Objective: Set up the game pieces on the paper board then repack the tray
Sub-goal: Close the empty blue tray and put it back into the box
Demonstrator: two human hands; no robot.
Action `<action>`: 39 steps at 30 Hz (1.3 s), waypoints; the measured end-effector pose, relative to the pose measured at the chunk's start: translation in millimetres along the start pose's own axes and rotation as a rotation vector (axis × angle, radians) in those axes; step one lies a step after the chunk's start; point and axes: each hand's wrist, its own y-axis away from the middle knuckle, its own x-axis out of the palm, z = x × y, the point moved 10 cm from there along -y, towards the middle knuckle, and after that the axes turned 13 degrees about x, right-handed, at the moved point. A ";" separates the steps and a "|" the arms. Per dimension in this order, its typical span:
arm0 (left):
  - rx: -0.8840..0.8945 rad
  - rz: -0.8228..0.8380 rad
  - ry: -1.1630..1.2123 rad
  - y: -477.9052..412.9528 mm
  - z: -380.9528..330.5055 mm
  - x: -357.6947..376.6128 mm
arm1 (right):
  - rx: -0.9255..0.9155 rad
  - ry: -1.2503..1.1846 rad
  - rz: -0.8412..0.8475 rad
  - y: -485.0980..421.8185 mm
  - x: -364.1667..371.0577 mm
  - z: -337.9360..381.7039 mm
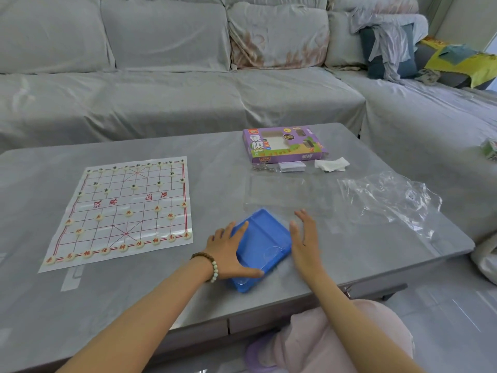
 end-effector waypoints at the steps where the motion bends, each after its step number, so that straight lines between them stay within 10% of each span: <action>1: 0.007 -0.009 0.091 -0.2 2.2 -3.4 | 0.025 -0.059 -0.063 2.5 -10.9 -2.6; 9: 0.034 0.026 0.620 0.3 3.9 -22.8 | 0.062 0.100 0.186 31.4 11.7 -16.6; 22: -0.044 -0.019 -0.079 -1.2 5.9 8.7 | 0.255 0.013 0.196 55.4 2.0 -41.4; 32: -0.193 -0.120 -0.038 -2.3 16.0 -4.1 | 0.442 -0.098 0.340 56.9 19.1 -48.9; 39: -0.105 -0.365 0.437 3.2 17.4 -15.6 | 0.487 -0.299 0.430 62.1 19.8 -46.4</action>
